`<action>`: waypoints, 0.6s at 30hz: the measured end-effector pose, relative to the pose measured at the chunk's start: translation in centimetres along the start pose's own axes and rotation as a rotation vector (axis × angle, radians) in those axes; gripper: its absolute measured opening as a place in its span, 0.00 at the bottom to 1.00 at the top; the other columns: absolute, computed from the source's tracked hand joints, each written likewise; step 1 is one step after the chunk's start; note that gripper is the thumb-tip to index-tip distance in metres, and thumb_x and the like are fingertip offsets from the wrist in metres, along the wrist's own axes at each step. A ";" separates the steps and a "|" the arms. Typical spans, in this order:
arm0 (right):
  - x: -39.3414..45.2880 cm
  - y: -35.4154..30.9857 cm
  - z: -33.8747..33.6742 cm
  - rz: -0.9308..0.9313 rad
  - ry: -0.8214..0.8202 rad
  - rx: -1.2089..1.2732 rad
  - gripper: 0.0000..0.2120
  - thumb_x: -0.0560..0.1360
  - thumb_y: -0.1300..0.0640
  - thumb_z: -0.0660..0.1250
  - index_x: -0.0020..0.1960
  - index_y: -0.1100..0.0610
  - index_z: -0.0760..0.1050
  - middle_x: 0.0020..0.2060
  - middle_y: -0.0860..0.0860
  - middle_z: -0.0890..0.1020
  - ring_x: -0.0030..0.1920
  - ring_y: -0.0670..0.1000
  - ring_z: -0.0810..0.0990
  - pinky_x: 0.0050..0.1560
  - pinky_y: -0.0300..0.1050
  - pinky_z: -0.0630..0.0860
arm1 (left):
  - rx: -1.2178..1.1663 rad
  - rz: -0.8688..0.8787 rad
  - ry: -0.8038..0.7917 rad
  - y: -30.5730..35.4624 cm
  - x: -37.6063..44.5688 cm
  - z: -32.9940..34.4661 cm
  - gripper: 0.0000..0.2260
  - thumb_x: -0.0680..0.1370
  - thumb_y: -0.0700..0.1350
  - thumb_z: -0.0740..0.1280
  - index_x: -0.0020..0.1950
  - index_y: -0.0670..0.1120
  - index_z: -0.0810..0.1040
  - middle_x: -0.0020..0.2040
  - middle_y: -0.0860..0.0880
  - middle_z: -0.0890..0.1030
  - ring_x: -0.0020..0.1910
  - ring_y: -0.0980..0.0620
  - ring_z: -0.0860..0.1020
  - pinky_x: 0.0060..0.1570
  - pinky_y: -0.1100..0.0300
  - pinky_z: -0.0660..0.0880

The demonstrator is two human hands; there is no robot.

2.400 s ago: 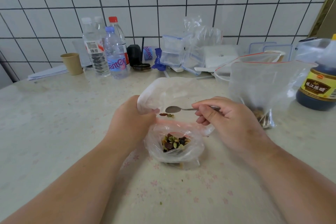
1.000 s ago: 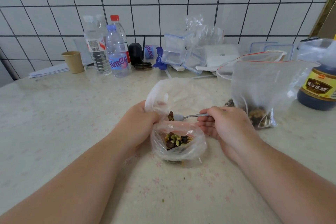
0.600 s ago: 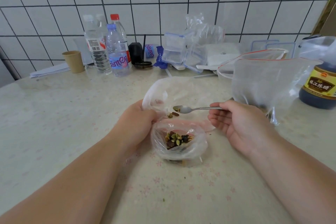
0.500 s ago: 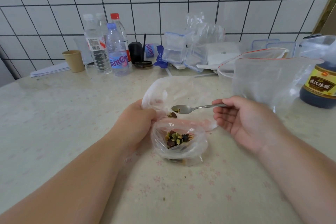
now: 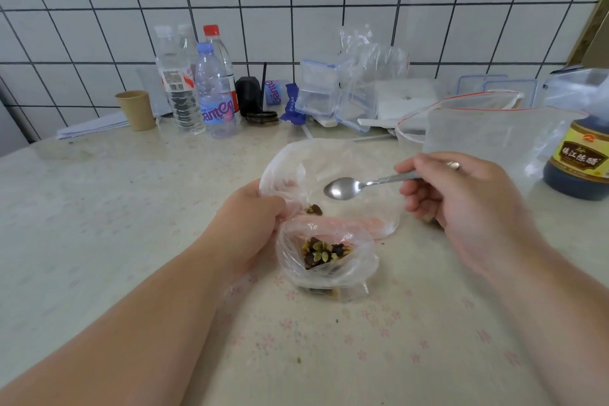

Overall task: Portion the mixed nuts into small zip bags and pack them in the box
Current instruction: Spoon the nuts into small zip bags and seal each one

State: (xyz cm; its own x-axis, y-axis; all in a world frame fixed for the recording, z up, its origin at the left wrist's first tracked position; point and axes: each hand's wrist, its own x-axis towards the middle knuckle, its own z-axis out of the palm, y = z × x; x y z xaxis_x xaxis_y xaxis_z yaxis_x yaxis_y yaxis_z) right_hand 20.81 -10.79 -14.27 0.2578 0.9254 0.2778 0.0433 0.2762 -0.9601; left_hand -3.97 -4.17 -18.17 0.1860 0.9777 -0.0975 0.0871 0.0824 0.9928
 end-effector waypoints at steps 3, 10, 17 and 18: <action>0.1 1.7 1.5 0.048 0.134 -0.197 0.12 0.77 0.60 0.63 0.40 0.55 0.83 0.31 0.52 0.84 0.30 0.50 0.83 0.35 0.46 0.80 | -0.003 0.002 0.003 -0.1 0.0 0.0 0.14 0.66 0.39 0.69 0.47 0.51 0.87 0.48 0.40 0.88 0.42 0.40 0.86 0.49 0.45 0.83; 0.2 2.8 3.1 0.105 0.123 -0.296 0.12 0.76 0.61 0.61 0.40 0.53 0.82 0.29 0.50 0.84 0.29 0.51 0.84 0.31 0.42 0.79 | 0.037 0.013 0.019 0.1 -0.3 0.4 0.13 0.74 0.38 0.69 0.47 0.56 0.87 0.48 0.42 0.89 0.52 0.36 0.86 0.61 0.35 0.79; -0.2 2.7 3.9 0.185 0.135 -0.231 0.12 0.76 0.63 0.61 0.42 0.57 0.82 0.30 0.51 0.85 0.29 0.52 0.84 0.29 0.38 0.78 | -0.041 -0.006 -0.069 -0.1 -0.2 0.5 0.14 0.75 0.36 0.67 0.56 0.50 0.84 0.54 0.41 0.88 0.59 0.36 0.85 0.66 0.33 0.75; -0.2 2.7 3.9 0.202 0.130 -0.223 0.12 0.76 0.63 0.61 0.43 0.57 0.82 0.30 0.51 0.85 0.30 0.52 0.85 0.30 0.39 0.79 | -0.050 -0.013 -0.083 -0.2 -0.1 0.5 0.15 0.75 0.36 0.66 0.58 0.49 0.82 0.55 0.40 0.88 0.60 0.36 0.84 0.67 0.33 0.74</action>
State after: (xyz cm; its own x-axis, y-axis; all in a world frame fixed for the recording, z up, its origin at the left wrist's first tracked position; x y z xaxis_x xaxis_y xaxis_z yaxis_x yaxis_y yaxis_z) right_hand 17.08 -9.18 -16.78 0.4034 0.9107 0.0886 0.1854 0.0134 -0.9826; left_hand -3.53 -4.40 -18.43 0.2661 0.9571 -0.1142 0.0418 0.1069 0.9934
